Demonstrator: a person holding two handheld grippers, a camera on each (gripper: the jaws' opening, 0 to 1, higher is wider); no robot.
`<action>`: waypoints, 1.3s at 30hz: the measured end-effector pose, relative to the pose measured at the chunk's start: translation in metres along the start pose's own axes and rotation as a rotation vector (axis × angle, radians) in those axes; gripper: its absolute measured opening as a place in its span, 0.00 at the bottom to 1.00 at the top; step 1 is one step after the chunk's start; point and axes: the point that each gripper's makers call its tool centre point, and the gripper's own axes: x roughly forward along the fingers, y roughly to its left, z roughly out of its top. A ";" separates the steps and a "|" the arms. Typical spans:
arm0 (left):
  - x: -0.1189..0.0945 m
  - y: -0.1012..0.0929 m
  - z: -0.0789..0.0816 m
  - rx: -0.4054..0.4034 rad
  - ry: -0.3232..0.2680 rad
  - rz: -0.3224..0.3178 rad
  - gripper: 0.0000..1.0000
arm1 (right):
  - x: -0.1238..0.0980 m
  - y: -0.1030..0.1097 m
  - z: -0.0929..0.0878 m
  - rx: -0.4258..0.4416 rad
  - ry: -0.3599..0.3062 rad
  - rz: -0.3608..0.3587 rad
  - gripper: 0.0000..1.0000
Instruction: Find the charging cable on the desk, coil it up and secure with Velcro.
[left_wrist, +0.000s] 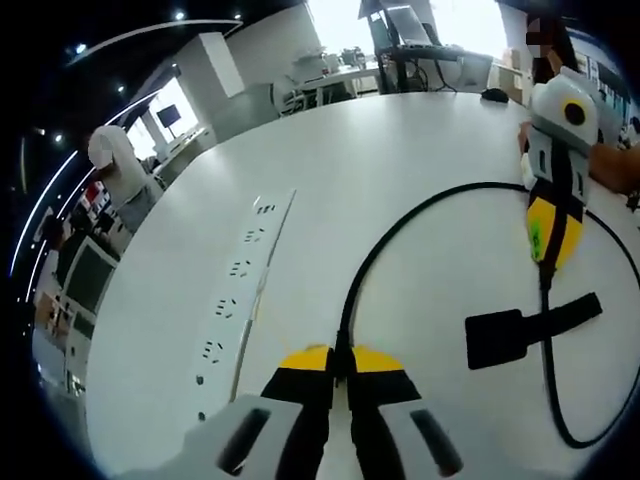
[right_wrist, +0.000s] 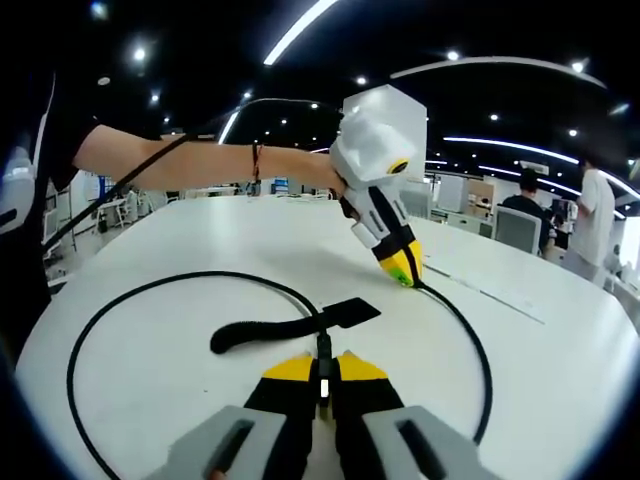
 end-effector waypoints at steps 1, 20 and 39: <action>0.000 -0.001 0.000 -0.002 0.000 0.003 0.06 | 0.000 0.000 0.000 0.000 0.000 0.000 0.08; -0.023 0.005 0.003 -0.030 -0.016 0.057 0.06 | 0.001 -0.001 0.001 -0.001 -0.002 -0.004 0.08; -0.059 -0.035 0.000 -0.089 -0.071 0.124 0.06 | -0.001 0.001 0.006 -0.017 0.000 -0.015 0.08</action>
